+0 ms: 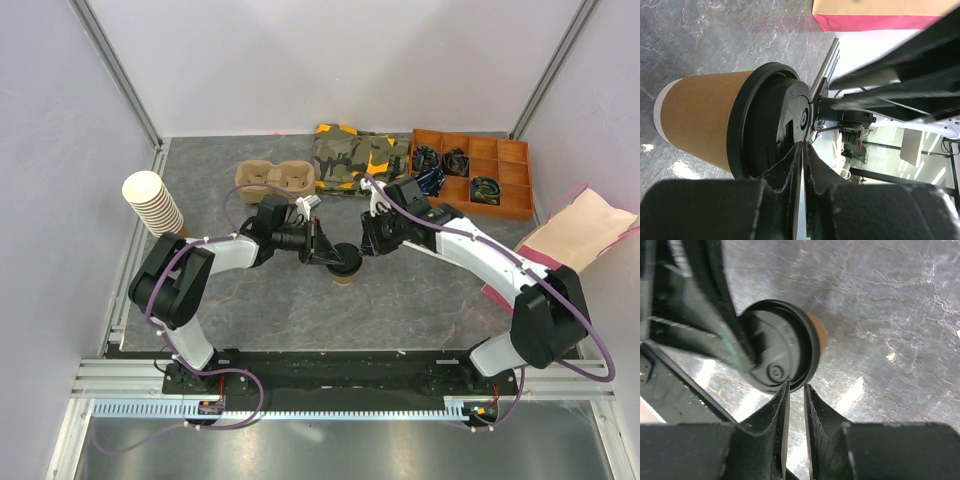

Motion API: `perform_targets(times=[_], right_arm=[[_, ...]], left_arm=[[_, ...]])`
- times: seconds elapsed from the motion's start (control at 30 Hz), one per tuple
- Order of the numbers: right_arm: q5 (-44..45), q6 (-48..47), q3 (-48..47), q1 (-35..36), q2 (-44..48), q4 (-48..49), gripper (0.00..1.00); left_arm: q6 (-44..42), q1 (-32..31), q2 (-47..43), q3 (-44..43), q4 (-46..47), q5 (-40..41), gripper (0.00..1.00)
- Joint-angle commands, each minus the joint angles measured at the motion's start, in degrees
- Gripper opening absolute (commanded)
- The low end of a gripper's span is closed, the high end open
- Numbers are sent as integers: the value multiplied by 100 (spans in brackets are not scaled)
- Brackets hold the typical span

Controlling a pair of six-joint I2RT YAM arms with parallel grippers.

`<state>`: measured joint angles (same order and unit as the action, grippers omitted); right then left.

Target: Pack the takeout coffee

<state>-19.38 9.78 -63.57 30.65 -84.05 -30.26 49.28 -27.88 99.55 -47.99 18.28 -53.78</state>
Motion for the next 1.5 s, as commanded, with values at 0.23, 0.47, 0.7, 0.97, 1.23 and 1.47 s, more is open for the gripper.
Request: perform_targets(times=[0.23,0.47,0.7,0.97,1.23,1.47], right_arm=[[294,-38,-427,37,-94,-76,22],[593,-126,-543,37,-120,-340,20],[426,-82,-104,186,-480,10,19],[610,-152,64,266,-885,20,17],[470,-152,-384,239,-534,-173,18],[162,-82,-683,213,-200,-410,18]], left_arm=[[-612,-7,135,-27,-721,605,13],[-656,-7,126,-35,-756,614,12],[-639,-16,170,-18,-730,614,12],[-665,-7,267,0,-808,649,12],[-683,-7,250,-44,-783,606,12],[-683,-7,144,-88,-818,579,12]])
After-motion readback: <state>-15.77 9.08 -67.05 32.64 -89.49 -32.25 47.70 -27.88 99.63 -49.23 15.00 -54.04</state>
